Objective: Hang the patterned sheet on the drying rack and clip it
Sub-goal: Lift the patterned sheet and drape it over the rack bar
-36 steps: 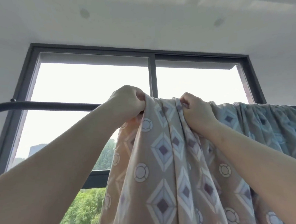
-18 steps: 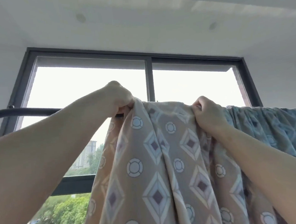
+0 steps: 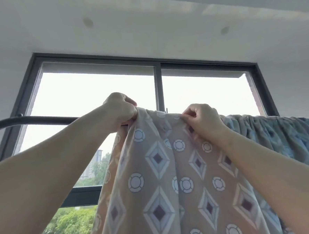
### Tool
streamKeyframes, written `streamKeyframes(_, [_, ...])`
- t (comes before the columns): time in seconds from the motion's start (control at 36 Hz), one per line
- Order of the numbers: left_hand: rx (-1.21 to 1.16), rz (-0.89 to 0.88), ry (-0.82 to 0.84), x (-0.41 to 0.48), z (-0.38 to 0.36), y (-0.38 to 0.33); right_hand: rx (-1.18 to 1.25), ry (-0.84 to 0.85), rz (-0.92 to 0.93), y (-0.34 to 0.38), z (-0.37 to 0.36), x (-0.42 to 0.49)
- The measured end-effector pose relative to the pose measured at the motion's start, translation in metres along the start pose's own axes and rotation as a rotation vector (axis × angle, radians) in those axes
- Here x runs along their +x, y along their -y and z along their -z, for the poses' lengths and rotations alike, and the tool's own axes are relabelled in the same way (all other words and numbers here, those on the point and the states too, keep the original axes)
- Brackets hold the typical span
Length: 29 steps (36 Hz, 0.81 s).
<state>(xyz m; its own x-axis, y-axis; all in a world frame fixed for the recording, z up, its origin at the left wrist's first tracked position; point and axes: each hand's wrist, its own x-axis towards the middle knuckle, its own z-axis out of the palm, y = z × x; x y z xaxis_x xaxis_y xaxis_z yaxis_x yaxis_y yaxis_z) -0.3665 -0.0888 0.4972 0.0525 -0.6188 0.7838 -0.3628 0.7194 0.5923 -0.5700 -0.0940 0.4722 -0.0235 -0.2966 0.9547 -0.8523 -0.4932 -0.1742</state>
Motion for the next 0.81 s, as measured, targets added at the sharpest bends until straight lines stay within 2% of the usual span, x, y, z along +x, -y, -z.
streamKeyframes(0.08, [-0.009, 0.003, -0.009, 0.001, 0.006, 0.003, -0.124, -0.084, -0.062, -0.022, 0.008, 0.001])
streamKeyframes(0.22, [-0.007, 0.018, -0.121, 0.010, 0.029, 0.016, -0.311, -0.235, -0.244, -0.064, 0.034, -0.010])
streamKeyframes(0.31, [0.057, -0.028, -0.113, 0.011, 0.023, 0.019, -0.373, -0.236, -0.194, -0.046, 0.025, -0.009])
streamKeyframes(0.44, [0.063, -0.067, -0.087, 0.009, 0.009, 0.012, -0.037, 0.040, 0.036, 0.001, -0.016, -0.004])
streamKeyframes(0.53, [0.060, -0.073, -0.077, 0.008, 0.011, 0.013, 0.011, -0.047, 0.036, 0.004, -0.023, 0.001])
streamKeyframes(0.64, [0.018, -0.059, -0.122, 0.006, 0.017, 0.019, -0.133, -0.105, -0.131, -0.029, -0.004, 0.005])
streamKeyframes(0.72, [0.008, -0.058, -0.125, 0.003, 0.010, 0.022, -0.426, -0.122, -0.244, -0.036, 0.008, 0.003])
streamKeyframes(0.75, [0.022, -0.072, -0.123, 0.002, 0.006, 0.021, -0.484, -0.143, -0.240, -0.032, 0.007, 0.004])
streamKeyframes(0.81, [0.046, -0.106, -0.113, 0.000, -0.002, 0.017, -0.403, -0.154, -0.136, -0.017, 0.001, 0.005])
